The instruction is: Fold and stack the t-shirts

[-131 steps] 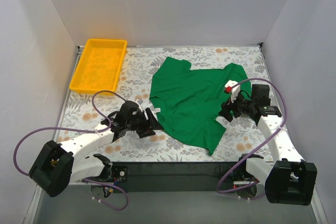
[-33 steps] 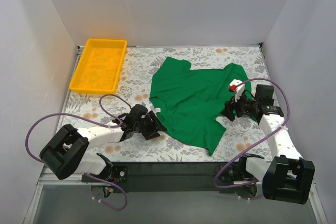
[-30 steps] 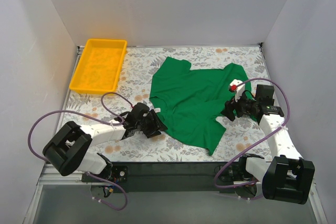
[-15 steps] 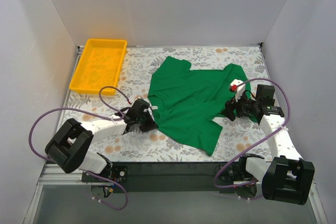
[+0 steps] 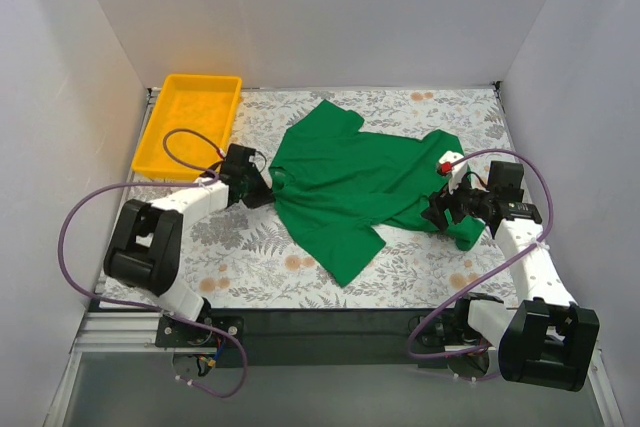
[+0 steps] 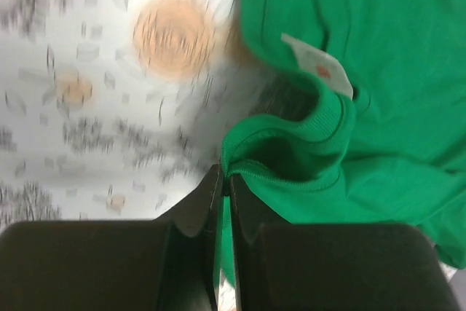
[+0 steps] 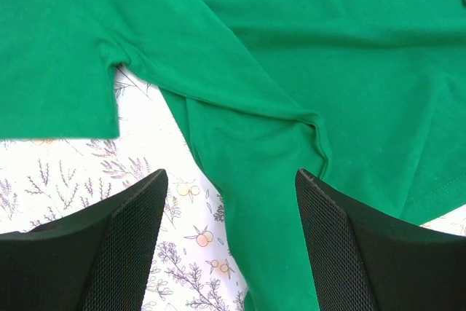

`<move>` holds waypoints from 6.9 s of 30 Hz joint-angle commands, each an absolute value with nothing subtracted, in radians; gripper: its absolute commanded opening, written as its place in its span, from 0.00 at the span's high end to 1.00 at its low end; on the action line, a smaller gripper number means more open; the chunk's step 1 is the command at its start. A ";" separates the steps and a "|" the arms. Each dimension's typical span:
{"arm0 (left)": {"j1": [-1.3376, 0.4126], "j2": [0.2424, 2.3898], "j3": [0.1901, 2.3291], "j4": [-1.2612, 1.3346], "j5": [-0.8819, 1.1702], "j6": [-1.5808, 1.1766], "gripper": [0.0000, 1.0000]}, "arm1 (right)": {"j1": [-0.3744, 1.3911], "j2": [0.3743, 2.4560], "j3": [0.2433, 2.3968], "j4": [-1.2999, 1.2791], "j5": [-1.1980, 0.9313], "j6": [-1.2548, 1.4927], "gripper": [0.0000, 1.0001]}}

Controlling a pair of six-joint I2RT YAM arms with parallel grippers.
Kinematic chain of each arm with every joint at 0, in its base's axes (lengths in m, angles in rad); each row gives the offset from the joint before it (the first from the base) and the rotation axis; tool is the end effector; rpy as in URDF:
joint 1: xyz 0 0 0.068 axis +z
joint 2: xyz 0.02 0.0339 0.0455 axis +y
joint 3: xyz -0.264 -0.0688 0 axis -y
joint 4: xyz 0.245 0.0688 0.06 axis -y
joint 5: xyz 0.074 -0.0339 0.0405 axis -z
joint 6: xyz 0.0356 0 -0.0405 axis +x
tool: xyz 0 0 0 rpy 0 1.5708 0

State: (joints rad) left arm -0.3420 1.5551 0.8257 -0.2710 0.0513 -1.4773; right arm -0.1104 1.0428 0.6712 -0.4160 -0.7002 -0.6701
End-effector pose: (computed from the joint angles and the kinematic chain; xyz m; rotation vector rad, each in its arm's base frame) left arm 0.2798 -0.1015 0.1667 -1.4616 2.3307 -0.6799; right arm 0.2097 -0.0002 0.2368 -0.9032 1.9719 0.3873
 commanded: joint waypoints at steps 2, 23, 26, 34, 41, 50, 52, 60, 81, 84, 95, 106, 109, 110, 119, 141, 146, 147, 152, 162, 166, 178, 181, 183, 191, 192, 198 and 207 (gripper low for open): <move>-0.293 1.652 1.003 -0.321 0.064 -1.381 0.97 | -0.115 1.031 0.666 -0.400 -0.700 -0.675 0.23; -0.195 1.642 1.155 -0.383 0.087 -1.266 0.51 | -0.130 1.078 0.676 -0.400 -0.649 -0.664 0.23; -0.195 1.521 1.108 -0.382 0.107 -1.253 0.45 | -0.132 1.081 0.675 -0.400 -0.652 -0.664 0.23; -0.193 1.122 0.810 -0.341 0.412 -1.336 0.31 | -0.135 1.083 0.673 -0.402 -0.676 -0.672 0.23; -0.230 0.916 0.565 -0.319 0.592 -1.508 0.30 | -0.135 1.083 0.673 -0.403 -0.686 -0.675 0.23; -0.550 0.865 0.446 -0.373 0.401 -1.701 0.30 | -0.135 1.081 0.673 -0.402 -0.683 -0.673 0.23; -0.601 0.858 0.436 -0.380 0.367 -1.726 0.30 | -0.135 1.083 0.675 -0.402 -0.683 -0.673 0.23; -0.678 0.882 0.437 -0.410 0.258 -1.775 0.30 | -0.133 1.083 0.675 -0.403 -0.686 -0.676 0.23; -0.834 1.192 0.457 -0.143 0.124 -1.841 0.46 | -0.135 1.069 0.673 -0.405 -0.690 -0.676 0.23; -0.848 1.222 0.463 -0.137 0.110 -1.841 0.49 | -0.135 1.068 0.675 -0.405 -0.690 -0.676 0.23; -0.873 1.295 0.463 -0.084 0.087 -1.847 0.51 | -0.135 1.066 0.673 -0.405 -0.690 -0.677 0.23; -0.884 1.367 0.488 -0.074 0.055 -1.829 0.69 | -0.135 1.065 0.673 -0.408 -0.690 -0.676 0.23; -0.884 1.376 0.480 -0.071 0.046 -1.825 0.80 | -0.135 1.065 0.673 -0.408 -0.693 -0.680 0.23; -0.884 1.377 0.477 -0.068 0.043 -1.827 0.84 | -0.135 1.063 0.673 -0.408 -0.695 -0.680 0.23; -0.899 1.064 0.440 -0.207 0.133 -1.853 1.00 | -0.137 1.012 0.724 -0.586 -0.600 -0.880 0.23; -0.899 0.370 0.630 -0.891 -0.006 -1.988 1.00 | -0.172 1.249 0.819 -0.821 -0.351 -1.077 0.27; -0.900 0.368 0.618 -0.868 0.028 -1.979 1.00 | -0.172 1.316 0.807 -0.816 -0.399 -1.092 0.30; -0.900 0.370 0.623 -0.874 0.025 -1.977 1.00 | -0.170 1.330 0.814 -0.813 -0.396 -1.092 0.32; -0.900 0.365 0.643 -0.899 0.014 -1.971 1.00 | -0.170 1.391 0.841 -0.793 -0.388 -1.081 0.37; -0.900 0.337 0.703 -1.002 -0.066 -1.977 1.00 | -0.175 1.347 0.910 -0.834 -0.399 -1.158 0.33; -0.900 0.342 0.709 -1.006 -0.071 -1.973 1.00 | -0.175 1.402 0.928 -0.833 -0.368 -1.173 0.34; -0.900 0.353 0.693 -0.980 -0.061 -1.970 1.00 | -0.173 1.468 0.876 -0.879 -0.387 -1.267 0.39; -0.900 0.362 0.690 -0.966 -0.058 -1.964 1.00 | -0.173 1.495 0.876 -0.874 -0.390 -1.267 0.46; -0.900 0.371 0.695 -0.960 -0.058 -1.959 1.00 | -0.175 1.509 0.882 -0.876 -0.396 -1.258 0.53; -0.900 0.388 0.732 -0.959 -0.077 -1.944 1.00 | -0.173 1.373 0.894 -0.943 -0.387 -1.290 0.99; -0.900 0.394 0.736 -0.957 -0.078 -1.941 1.00 | -0.175 1.347 0.902 -0.974 -0.380 -1.305 0.99; -0.900 0.399 0.805 -0.979 -0.113 -1.916 1.00 | -0.173 1.105 0.930 -1.245 -0.365 -1.518 0.99; -0.900 0.365 0.876 -1.003 -0.126 -1.887 1.00 | -0.163 0.841 0.805 -1.318 -0.311 -1.684 0.89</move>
